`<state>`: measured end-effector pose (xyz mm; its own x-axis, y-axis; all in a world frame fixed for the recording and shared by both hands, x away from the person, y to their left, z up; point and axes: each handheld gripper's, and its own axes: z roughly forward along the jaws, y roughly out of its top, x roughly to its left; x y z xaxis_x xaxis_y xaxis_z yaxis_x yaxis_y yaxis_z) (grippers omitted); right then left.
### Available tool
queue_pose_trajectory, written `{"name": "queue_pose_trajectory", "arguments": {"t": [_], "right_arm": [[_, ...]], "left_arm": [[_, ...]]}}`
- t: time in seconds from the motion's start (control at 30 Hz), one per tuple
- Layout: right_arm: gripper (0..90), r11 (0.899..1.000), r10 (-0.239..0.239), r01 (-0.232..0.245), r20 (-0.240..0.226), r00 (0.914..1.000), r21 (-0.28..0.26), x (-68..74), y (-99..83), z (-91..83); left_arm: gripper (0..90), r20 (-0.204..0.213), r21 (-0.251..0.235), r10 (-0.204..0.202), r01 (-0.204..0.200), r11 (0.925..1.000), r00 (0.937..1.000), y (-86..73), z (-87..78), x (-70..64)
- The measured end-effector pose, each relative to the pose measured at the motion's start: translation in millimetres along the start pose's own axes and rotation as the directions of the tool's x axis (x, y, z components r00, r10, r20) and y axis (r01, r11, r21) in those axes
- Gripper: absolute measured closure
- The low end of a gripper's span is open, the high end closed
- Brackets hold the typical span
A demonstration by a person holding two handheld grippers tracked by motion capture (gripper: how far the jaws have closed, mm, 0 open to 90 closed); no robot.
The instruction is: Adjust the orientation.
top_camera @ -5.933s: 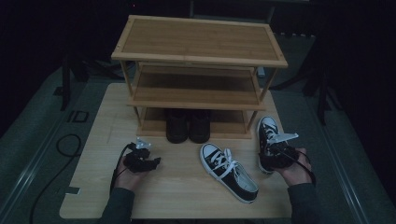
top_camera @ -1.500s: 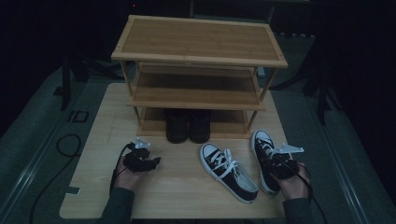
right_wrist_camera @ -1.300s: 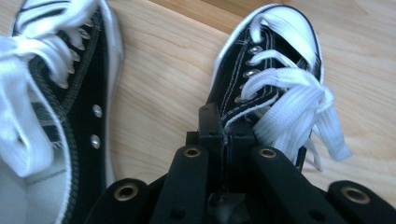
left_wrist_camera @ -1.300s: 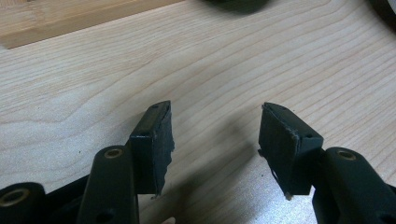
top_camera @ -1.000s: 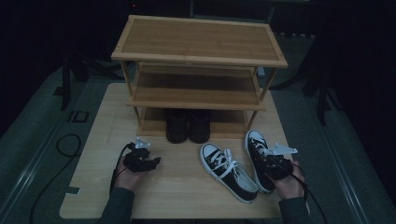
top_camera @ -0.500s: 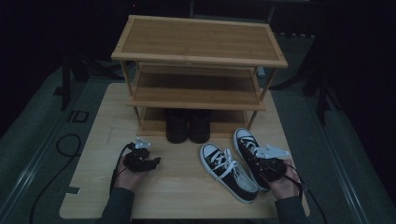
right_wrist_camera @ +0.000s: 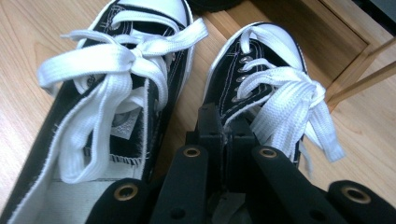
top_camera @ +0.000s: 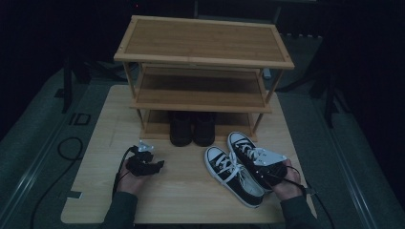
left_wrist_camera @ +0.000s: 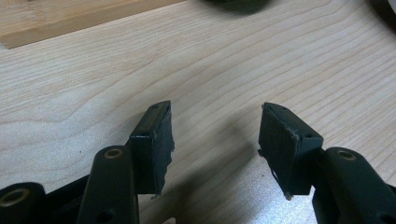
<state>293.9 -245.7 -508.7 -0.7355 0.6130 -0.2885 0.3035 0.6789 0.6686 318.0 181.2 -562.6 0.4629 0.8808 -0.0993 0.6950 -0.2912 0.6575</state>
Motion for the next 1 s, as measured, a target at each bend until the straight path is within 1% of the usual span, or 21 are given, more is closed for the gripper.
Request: {"name": "queue_pose_trajectory", "arguments": {"t": [0.13,0.23,0.27,0.3,0.33,0.37,0.4,0.5,0.57,0.6,0.63,0.67,0.7,0.77,0.8,0.83,0.87,0.9,0.93,0.97,1.0], "right_arm": [[88.1,1.000,-0.010,0.010,0.001,1.0000,0.005,-2.5,-1.1,3.4],[87.5,1.000,-0.011,0.011,-0.019,0.9998,0.004,-5.5,-2.8,4.6],[85.1,1.000,0.003,-0.003,-0.043,0.9991,0.018,-8.7,-2.8,4.2],[85.1,1.000,0.003,-0.003,-0.043,0.9991,0.018,-8.7,-2.8,4.2],[81.0,0.998,-0.003,0.006,-0.051,0.9987,0.059,-10.1,-2.2,4.3],[81.0,0.998,-0.003,0.006,-0.051,0.9987,0.059,-10.1,-2.2,4.3],[76.7,0.996,-0.020,0.024,-0.048,0.9986,0.091,-8.8,-3.0,3.1],[72.8,0.997,-0.013,0.017,-0.052,0.9986,0.081,-9.0,-4.0,-2.6],[70.0,0.997,-0.008,0.011,-0.043,0.9991,0.072,-11.6,-3.4,-11.2],[68.7,0.999,0.006,-0.004,-0.033,0.9995,0.050,-15.7,-2.3,-20.8],[68.7,0.999,0.006,-0.004,-0.033,0.9995,0.050,-15.7,-2.3,-20.8],[68.6,0.999,0.031,-0.031,-0.018,0.9994,0.020,-22.1,-0.5,-31.1],[68.6,0.999,0.031,-0.031,-0.018,0.9994,0.020,-22.1,-0.5,-31.1],[67.2,0.998,0.057,-0.057,0.001,0.9984,0.017,-28.1,0.6,-35.3],[65.4,0.996,0.081,-0.082,0.021,0.9965,0.044,-33.2,0.6,-34.1],[65.4,0.996,0.081,-0.082,0.021,0.9965,0.044,-33.2,0.6,-34.1],[62.9,0.992,0.092,-0.095,0.035,0.9951,0.081,-36.4,-0.8,-28.2],[62.9,0.992,0.092,-0.095,0.035,0.9951,0.081,-36.4,-0.8,-28.2],[61.1,0.987,0.105,-0.108,0.035,0.9938,0.118,-37.3,-3.1,-20.6],[61.1,0.987,0.105,-0.108,0.035,0.9938,0.118,-37.3,-3.1,-20.6],[60.1,0.982,0.116,-0.119,0.030,0.9928,0.145,-37.0,-5.1,-12.5]], "left_arm": [[45.2,0.002,0.000,0.000,0.000,1.0000,1.0000,0.0,-0.1,0.4],[45.2,0.002,0.001,0.001,-0.001,1.0000,1.0000,0.0,-0.1,0.4],[45.2,0.001,0.001,0.001,-0.001,1.0000,1.0000,0.0,-0.1,0.3],[45.2,0.001,0.001,0.001,-0.001,1.0000,1.0000,0.0,-0.1,0.3],[45.2,0.000,0.001,0.001,-0.001,1.0000,1.0000,-0.1,-0.1,0.1],[45.2,0.000,0.001,0.001,-0.001,1.0000,1.0000,-0.1,-0.1,0.1],[45.2,0.000,0.001,0.000,0.000,1.0000,1.0000,-0.1,-0.2,0.2],[45.2,-0.001,0.000,0.001,-0.001,1.0000,1.0000,-0.1,-0.1,0.0],[45.1,-0.001,0.000,0.001,-0.001,1.0000,1.0000,-0.1,0.0,-0.1],[45.1,-0.002,0.000,0.001,-0.001,1.0000,1.0000,-0.1,0.0,-0.2],[45.1,-0.002,0.000,0.001,-0.001,1.0000,1.0000,-0.1,0.0,-0.2],[45.1,-0.002,0.000,0.001,-0.001,1.0000,1.0000,-0.2,-0.1,-0.2],[45.1,-0.002,0.000,0.001,-0.001,1.0000,1.0000,-0.2,-0.1,-0.2],[45.1,-0.002,-0.001,0.001,-0.001,1.0000,1.0000,-0.2,0.0,-0.2],[45.1,-0.001,0.000,0.001,-0.001,1.0000,1.0000,-0.2,-0.1,-0.1],[45.1,-0.001,0.000,0.001,-0.001,1.0000,1.0000,-0.2,-0.1,-0.1],[45.1,0.000,0.000,0.000,0.000,1.0000,1.0000,-0.2,-0.2,0.0],[45.1,0.000,0.000,0.000,0.000,1.0000,1.0000,-0.2,-0.2,0.0],[45.1,0.001,0.000,0.000,0.000,1.0000,1.0000,-0.2,-0.2,0.2],[45.1,0.001,0.000,0.000,0.000,1.0000,1.0000,-0.2,-0.2,0.2],[45.1,0.001,0.000,-0.001,0.001,1.0000,1.0000,-0.2,-0.2,0.3]]}}
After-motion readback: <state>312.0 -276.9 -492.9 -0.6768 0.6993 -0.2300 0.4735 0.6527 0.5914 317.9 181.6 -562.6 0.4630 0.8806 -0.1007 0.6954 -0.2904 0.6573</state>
